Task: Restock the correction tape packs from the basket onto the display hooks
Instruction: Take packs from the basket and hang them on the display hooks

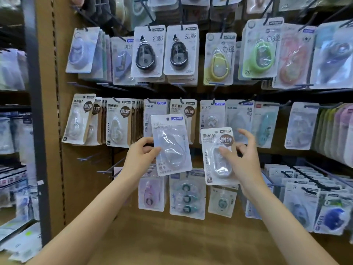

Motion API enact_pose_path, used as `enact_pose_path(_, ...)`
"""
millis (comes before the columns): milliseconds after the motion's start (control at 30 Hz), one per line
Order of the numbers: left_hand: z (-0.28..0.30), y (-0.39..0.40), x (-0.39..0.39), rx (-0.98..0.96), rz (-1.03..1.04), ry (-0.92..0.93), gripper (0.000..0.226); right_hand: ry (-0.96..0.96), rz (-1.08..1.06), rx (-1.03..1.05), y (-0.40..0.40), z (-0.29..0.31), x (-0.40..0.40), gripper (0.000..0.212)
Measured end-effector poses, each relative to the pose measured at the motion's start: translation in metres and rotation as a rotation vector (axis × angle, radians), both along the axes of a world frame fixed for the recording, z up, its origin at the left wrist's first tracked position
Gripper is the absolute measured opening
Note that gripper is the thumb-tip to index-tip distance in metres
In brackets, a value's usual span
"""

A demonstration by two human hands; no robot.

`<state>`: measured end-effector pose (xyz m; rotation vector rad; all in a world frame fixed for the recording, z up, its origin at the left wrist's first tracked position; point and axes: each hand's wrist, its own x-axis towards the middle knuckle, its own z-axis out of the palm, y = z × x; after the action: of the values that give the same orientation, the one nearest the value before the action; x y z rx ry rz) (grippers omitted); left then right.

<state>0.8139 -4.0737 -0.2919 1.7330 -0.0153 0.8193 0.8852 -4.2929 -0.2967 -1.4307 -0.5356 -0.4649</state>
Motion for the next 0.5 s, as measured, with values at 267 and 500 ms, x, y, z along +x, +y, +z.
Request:
enact_pose_path(267, 0.0, 0.043, -0.011, -0.063, 0.083, -0.068, 0.016, -0.073, 0.177, -0.095, 0.043, 0.01, 0.003, 0.025)
enact_pose_path(500, -0.009, 0.072, -0.026, -0.124, 0.178, -0.112, 0.016, -0.11, 0.378, -0.161, 0.069, 0.012, 0.012, 0.052)
